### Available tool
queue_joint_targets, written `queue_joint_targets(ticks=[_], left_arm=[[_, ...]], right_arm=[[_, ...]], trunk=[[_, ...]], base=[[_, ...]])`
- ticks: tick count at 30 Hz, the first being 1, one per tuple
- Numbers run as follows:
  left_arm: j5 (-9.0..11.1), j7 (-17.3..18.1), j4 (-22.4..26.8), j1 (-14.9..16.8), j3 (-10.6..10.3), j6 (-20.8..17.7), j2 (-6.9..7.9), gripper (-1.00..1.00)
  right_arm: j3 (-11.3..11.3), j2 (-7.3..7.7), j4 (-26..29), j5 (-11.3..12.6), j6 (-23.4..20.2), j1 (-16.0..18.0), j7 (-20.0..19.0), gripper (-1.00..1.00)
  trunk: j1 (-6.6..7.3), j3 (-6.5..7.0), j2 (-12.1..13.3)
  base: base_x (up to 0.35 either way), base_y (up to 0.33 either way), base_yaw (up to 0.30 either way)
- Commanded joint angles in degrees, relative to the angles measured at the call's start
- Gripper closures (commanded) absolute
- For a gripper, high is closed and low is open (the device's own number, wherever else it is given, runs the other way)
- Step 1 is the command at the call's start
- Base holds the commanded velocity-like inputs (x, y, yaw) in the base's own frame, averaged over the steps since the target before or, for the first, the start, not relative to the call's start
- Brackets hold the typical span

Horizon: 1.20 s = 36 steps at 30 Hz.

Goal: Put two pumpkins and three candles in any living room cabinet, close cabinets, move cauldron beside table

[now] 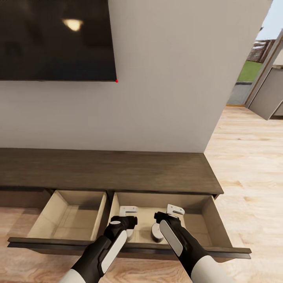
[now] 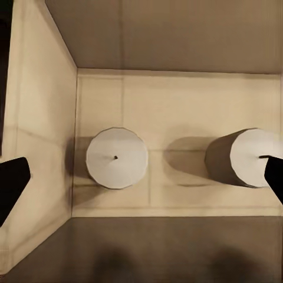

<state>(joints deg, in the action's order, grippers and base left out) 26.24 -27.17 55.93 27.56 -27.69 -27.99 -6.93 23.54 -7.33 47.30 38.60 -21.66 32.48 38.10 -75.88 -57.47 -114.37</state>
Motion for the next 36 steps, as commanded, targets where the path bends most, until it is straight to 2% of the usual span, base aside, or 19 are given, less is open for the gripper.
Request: queue_joint_targets(ticks=[1,6,9,15,20,22,30,34,36], left_arm=[[0.63,-0.55,0.1,0.04,-0.1,-0.14,0.05,-1.0],[0.73,-0.52,1.74,0.04,0.23,-0.83,0.2,-1.0],[0.89,-0.51,2.89,0.04,0.56,-3.6,0.24,-1.0],[1.26,-0.58,7.35,0.04,5.0,-11.43,0.25,-1.0],[1.34,-0.6,8.23,0.04,7.73,-14.44,0.21,-1.0],[1.39,-0.6,8.35,0.04,9.42,-15.77,0.22,-1.0],[1.24,-0.67,9.27,0.04,11.61,-20.82,0.48,-1.0],[1.32,-0.68,13.2,-0.19,11.82,-24.96,0.67,-1.0],[1.34,-0.66,15.28,-0.42,11.78,-26.52,0.76,-1.0]], right_arm=[[0.14,0.05,0.08,0.39,-0.36,0.04,0.35,-1.0],[-0.05,0.12,0.08,0.61,-0.83,0.04,0.0,-1.0],[-0.13,0.17,0.08,0.68,-1.01,0.04,-0.17,-1.0],[-0.24,0.21,0.08,0.8,-1.85,0.04,-0.28,-1.0],[-0.31,0.21,0.08,0.87,-3.8,0.04,-0.09,-1.0],[-0.33,0.21,0.08,0.87,-4.33,0.04,0.13,-1.0],[-0.34,0.21,0.16,0.87,-4.6,0.04,0.22,-1.0],[-0.34,0.21,0.33,0.85,-5.24,0.04,0.28,-1.0],[-0.34,0.17,0.78,0.81,-7.01,0.04,0.24,-1.0]], trunk=[[0.23,0.14,0.39],[1.33,1.04,2.4],[1.99,1.57,3.6],[3.31,2.65,6.01],[4.41,3.55,8.01],[4.84,3.91,8.82],[6.6,5.34,12.02],[7.48,6.06,13.63],[7.92,6.42,14.43]], base=[[0.0,0.0,0.0],[0.0,0.0,0.0],[0.0,0.0,0.0],[0.0,0.0,0.0],[0.0,0.0,0.0],[0.0,0.0,0.0],[0.0,0.0,0.0],[0.0,0.0,0.0],[0.0,0.0,0.0]])
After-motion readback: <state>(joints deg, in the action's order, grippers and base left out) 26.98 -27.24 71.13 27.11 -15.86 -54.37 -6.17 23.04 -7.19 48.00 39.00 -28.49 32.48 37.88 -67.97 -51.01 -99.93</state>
